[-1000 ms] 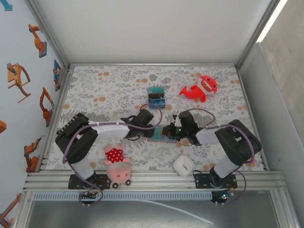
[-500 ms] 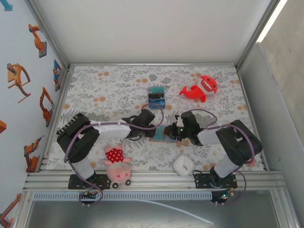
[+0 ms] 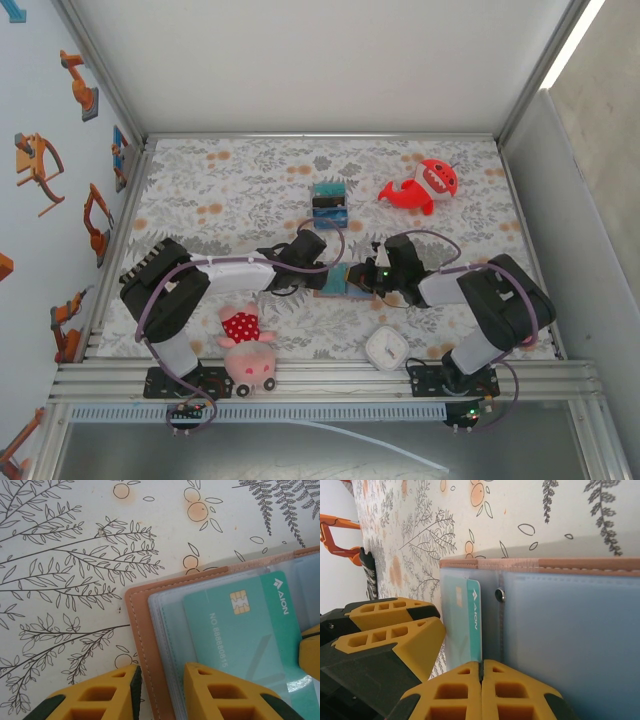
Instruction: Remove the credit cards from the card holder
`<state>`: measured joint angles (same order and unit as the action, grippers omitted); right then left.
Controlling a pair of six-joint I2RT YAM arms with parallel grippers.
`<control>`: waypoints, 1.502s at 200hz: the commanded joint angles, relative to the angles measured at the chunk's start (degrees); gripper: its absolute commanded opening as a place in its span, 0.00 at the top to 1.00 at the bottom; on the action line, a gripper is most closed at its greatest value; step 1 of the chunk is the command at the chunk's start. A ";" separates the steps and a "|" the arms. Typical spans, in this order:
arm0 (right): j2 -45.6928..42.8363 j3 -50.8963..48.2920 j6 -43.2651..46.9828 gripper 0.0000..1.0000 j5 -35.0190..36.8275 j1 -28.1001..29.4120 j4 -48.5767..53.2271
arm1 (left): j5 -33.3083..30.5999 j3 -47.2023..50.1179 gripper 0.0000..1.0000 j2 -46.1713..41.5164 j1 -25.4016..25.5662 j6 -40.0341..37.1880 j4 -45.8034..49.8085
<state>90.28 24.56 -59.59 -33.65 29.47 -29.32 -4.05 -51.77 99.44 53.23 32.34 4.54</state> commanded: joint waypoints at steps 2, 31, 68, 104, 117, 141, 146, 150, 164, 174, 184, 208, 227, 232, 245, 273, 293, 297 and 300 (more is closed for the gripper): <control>-2.32 -0.58 1.38 1.00 0.90 -0.71 2.28 | -0.96 0.04 0.71 1.01 0.03 -0.45 4.39; -5.05 0.76 4.80 1.00 3.65 -0.73 10.51 | -1.26 0.29 0.71 -1.27 0.07 -1.15 4.47; -8.59 2.72 8.10 1.00 6.31 -0.67 19.28 | -1.84 -0.48 0.70 -2.40 0.01 -1.92 5.48; -8.81 3.00 8.12 1.00 5.81 -0.73 19.21 | -1.38 -1.18 0.42 -4.06 0.18 -2.24 5.84; -8.81 2.97 8.06 1.00 5.71 -0.73 19.22 | -1.97 -1.62 0.32 -4.77 0.37 -2.55 6.40; -9.19 3.12 8.13 1.00 5.73 -0.73 19.38 | -3.61 -2.53 0.14 -4.93 0.62 -3.48 7.39; -9.24 3.11 8.13 1.00 5.70 -0.69 19.43 | -3.74 -2.78 0.11 -4.68 0.69 -3.65 7.52; -9.31 3.18 8.09 1.00 5.70 -0.73 19.54 | -3.85 -2.95 0.10 -4.42 0.71 -3.81 7.63; -9.33 3.25 8.09 1.00 5.61 -0.71 19.57 | -4.07 -3.57 0.07 -3.18 0.95 -4.00 8.00; -9.33 3.30 8.16 1.00 5.52 -0.73 19.52 | -4.20 -3.93 0.06 -2.22 1.16 -3.98 7.95; -9.33 3.30 8.09 1.00 5.52 -0.73 19.57 | -4.22 -4.34 0.05 -1.21 1.51 -4.04 7.98; -9.45 3.29 7.94 0.99 5.53 -0.73 19.65 | -4.12 -5.24 0.03 0.82 2.18 -3.99 8.15; -9.68 3.22 7.96 0.97 5.53 -0.72 19.65 | -4.06 -5.97 0.02 2.17 2.63 -4.08 8.63; -9.72 3.16 7.96 0.96 5.56 -0.73 19.58 | -4.24 -6.19 0.02 2.45 2.71 -4.16 8.79; -9.73 2.99 7.90 0.94 5.53 -0.69 19.50 | -4.36 -6.43 0.02 2.92 2.92 -4.17 9.03; -9.86 2.69 7.69 0.89 4.88 -0.71 18.13 | -4.32 -6.76 0.02 3.49 2.93 -4.12 9.83; -9.70 2.17 7.26 0.86 3.85 -0.65 16.12 | -4.14 -6.67 0.02 3.73 2.93 -3.94 9.91; -9.62 1.97 7.04 0.86 3.66 -0.65 15.49 | -4.02 -6.74 0.02 3.80 2.93 -3.96 9.96; -9.61 1.86 6.85 0.85 3.48 -0.62 15.06 | -3.89 -6.75 0.02 3.90 2.93 -3.95 9.91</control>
<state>81.45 26.76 -52.49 -29.02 29.04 -11.20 -7.92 -57.32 102.13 55.90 29.06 12.14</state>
